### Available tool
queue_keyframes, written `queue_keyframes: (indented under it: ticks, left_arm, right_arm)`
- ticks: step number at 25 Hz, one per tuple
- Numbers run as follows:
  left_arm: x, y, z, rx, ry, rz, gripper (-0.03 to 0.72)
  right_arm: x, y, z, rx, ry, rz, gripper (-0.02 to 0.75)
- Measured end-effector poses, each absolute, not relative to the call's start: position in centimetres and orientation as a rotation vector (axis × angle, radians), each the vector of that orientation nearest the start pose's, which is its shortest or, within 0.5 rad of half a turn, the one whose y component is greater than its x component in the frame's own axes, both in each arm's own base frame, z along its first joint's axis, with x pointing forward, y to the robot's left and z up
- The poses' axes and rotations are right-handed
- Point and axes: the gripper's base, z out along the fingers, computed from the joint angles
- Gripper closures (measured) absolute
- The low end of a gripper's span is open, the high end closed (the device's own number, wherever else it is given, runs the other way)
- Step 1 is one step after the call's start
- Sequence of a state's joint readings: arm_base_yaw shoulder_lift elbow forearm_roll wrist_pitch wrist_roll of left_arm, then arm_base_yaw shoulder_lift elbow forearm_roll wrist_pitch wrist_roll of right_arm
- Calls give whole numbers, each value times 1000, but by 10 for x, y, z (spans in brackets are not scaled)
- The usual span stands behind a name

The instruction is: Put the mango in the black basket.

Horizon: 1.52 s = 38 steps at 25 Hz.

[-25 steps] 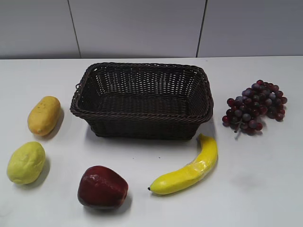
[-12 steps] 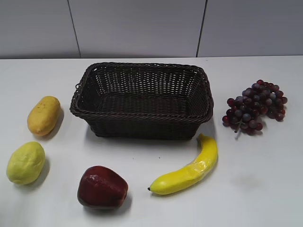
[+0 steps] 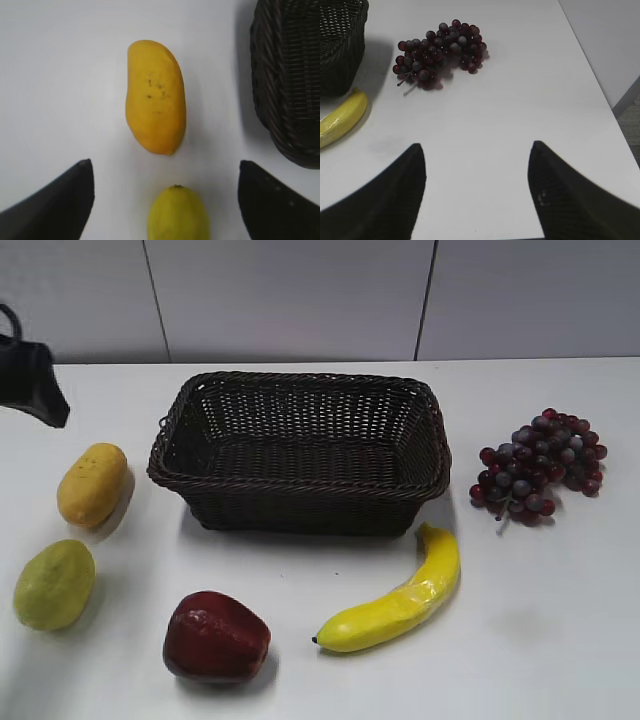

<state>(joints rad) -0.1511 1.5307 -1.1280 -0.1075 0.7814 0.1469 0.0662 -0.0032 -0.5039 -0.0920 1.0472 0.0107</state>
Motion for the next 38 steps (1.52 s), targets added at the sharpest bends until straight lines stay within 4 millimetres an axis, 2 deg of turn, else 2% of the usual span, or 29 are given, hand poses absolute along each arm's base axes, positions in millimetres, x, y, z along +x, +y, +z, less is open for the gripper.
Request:
queue_keyframes:
  ticks: [4,10,15,19,22,26,31,34,38]
  left_arm:
    - [336,-62,241,350,2723,-117,3]
    - [359,-66,194,364,2826,-109,2]
    - [372,-68,159,362,2863,-105,3]
    - [377,-69,140,361,2878,-101,8]
    - [379,-69,132,360,2888,-99,29]
    - [381,-69,134,361,2880,-100,114]
    - [389,-71,153,380,2917,-105,119]
    - [401,-74,180,395,2920,-111,119]
    - [417,-84,239,394,2810,-163,119]
  right_arm:
    - [-5,-8,280,-52,2020,-61,239]
    - [-5,-8,280,-52,2020,-61,239]
    - [-5,-8,280,-52,2020,-61,239]
    - [-5,-8,280,-52,2020,-61,239]
    - [-5,-8,280,-52,2020,-61,239]
    - [-5,-8,280,-52,2020,-61,239]
    - [-5,-8,280,-52,2020,-61,239]
    - [-5,-8,280,-52,2020,-61,239]
    - [-5,-8,280,-52,2020,-61,239]
